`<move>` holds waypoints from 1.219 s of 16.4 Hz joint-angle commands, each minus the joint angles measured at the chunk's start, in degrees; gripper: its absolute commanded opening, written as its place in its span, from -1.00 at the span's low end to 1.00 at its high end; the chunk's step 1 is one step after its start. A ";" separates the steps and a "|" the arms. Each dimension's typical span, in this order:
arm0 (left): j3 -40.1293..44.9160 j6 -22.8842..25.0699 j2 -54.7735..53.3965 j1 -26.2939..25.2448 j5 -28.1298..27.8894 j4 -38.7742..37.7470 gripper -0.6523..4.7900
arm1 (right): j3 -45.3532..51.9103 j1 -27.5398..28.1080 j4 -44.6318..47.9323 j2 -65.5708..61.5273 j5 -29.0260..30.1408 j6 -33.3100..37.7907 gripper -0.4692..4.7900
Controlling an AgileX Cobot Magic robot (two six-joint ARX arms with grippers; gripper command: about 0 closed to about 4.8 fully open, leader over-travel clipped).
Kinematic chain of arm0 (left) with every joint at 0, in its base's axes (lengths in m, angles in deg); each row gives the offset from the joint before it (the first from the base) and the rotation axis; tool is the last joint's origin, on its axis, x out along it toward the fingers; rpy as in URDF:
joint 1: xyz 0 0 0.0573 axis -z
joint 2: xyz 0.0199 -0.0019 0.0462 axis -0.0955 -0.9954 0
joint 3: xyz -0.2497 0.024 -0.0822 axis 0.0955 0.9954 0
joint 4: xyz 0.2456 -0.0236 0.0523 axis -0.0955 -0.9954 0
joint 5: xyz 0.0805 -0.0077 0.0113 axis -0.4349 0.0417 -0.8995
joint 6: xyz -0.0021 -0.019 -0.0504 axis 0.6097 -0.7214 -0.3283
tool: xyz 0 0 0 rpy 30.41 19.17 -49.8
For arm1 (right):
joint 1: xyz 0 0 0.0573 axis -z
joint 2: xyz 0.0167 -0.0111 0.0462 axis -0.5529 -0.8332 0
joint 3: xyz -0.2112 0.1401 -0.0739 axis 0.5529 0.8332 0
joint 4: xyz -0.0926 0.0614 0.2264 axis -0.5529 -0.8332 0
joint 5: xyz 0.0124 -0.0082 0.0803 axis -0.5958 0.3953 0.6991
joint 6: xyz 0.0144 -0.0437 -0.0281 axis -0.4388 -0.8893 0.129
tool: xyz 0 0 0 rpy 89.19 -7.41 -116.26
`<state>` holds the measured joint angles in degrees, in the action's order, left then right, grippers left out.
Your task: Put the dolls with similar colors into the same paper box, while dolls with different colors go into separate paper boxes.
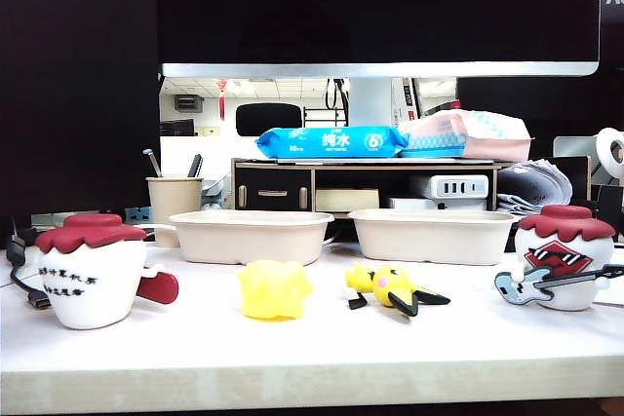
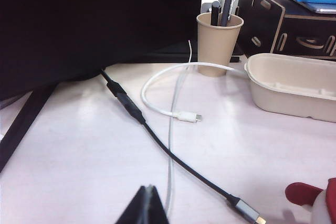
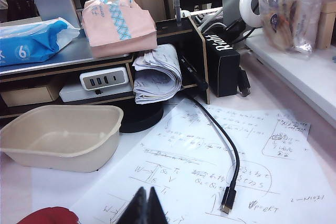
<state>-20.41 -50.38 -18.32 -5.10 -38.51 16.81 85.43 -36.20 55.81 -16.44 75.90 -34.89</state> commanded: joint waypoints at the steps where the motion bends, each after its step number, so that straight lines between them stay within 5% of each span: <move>1: -0.04 0.22 0.00 -0.02 0.00 0.50 -0.78 | 0.00 0.00 1.18 0.02 -0.20 -0.17 -0.84; 3: -0.04 0.22 -0.02 0.13 0.00 0.50 -0.78 | 0.00 -0.02 1.20 0.02 -0.17 -0.15 -0.84; 5: -0.02 0.22 -3.85 6.23 -0.52 0.57 -0.78 | -0.02 -0.04 2.43 0.02 0.46 -0.13 -0.84; 7: -0.04 0.22 -9.35 9.31 0.04 0.44 -0.78 | -0.72 -0.04 9.92 0.02 10.69 10.49 -0.81; 11: -0.04 0.22 -9.88 10.32 -0.15 0.35 -0.78 | -5.29 -0.07 7.85 -0.35 27.28 19.65 -0.81; 16: -0.04 0.24 -12.37 17.66 -0.13 0.15 -0.78 | -12.35 -0.11 4.09 -6.16 43.54 22.40 -0.83; 20: -0.04 0.22 -12.74 21.55 -0.17 0.57 -0.78 | -22.99 -2.67 3.76 -26.01 54.47 22.03 -0.83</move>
<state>-20.41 -50.38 -31.08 15.43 -38.86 16.62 63.86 -37.73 59.22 -39.54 129.02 -12.53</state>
